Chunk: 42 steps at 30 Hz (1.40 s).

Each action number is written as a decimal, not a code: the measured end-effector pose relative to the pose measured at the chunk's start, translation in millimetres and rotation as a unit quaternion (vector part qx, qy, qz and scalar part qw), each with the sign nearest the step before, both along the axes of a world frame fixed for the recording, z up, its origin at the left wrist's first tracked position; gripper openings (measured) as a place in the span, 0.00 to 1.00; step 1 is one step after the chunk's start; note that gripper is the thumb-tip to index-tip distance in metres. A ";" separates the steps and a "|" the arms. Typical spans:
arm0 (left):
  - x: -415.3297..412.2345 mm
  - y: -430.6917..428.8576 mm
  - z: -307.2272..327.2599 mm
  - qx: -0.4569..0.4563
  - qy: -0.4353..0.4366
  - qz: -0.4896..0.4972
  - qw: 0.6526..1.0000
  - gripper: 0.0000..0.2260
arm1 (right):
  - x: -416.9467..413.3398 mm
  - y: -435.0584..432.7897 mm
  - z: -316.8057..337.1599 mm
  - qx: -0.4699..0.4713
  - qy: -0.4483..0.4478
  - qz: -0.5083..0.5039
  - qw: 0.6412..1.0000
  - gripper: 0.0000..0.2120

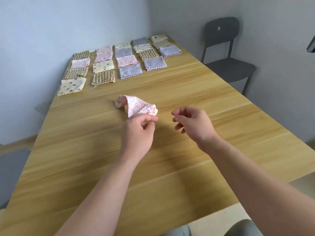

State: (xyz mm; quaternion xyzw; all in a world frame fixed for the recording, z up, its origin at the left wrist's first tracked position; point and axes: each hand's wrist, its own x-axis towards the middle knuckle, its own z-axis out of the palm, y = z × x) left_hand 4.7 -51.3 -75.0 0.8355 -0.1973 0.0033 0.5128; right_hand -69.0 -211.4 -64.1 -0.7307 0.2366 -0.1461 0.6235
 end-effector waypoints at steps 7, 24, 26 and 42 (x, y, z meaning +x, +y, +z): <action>-2.0 25.0 2.2 0.043 -0.094 -0.023 0.994 0.11 | -37.0 29.1 9.3 -0.056 0.002 -0.027 0.998 0.10; 65.0 42.9 -54.8 0.107 -0.264 0.010 0.959 0.08 | 47.3 56.8 -10.4 0.003 -0.077 -0.128 0.989 0.10; 70.1 37.8 -56.4 0.116 -0.241 -0.003 0.964 0.07 | 60.0 55.0 -14.2 0.018 -0.080 -0.145 0.986 0.10; 73.0 32.3 -56.7 0.067 -0.336 0.022 0.939 0.19 | 76.9 51.6 -56.3 -0.195 -0.089 -0.125 0.969 0.13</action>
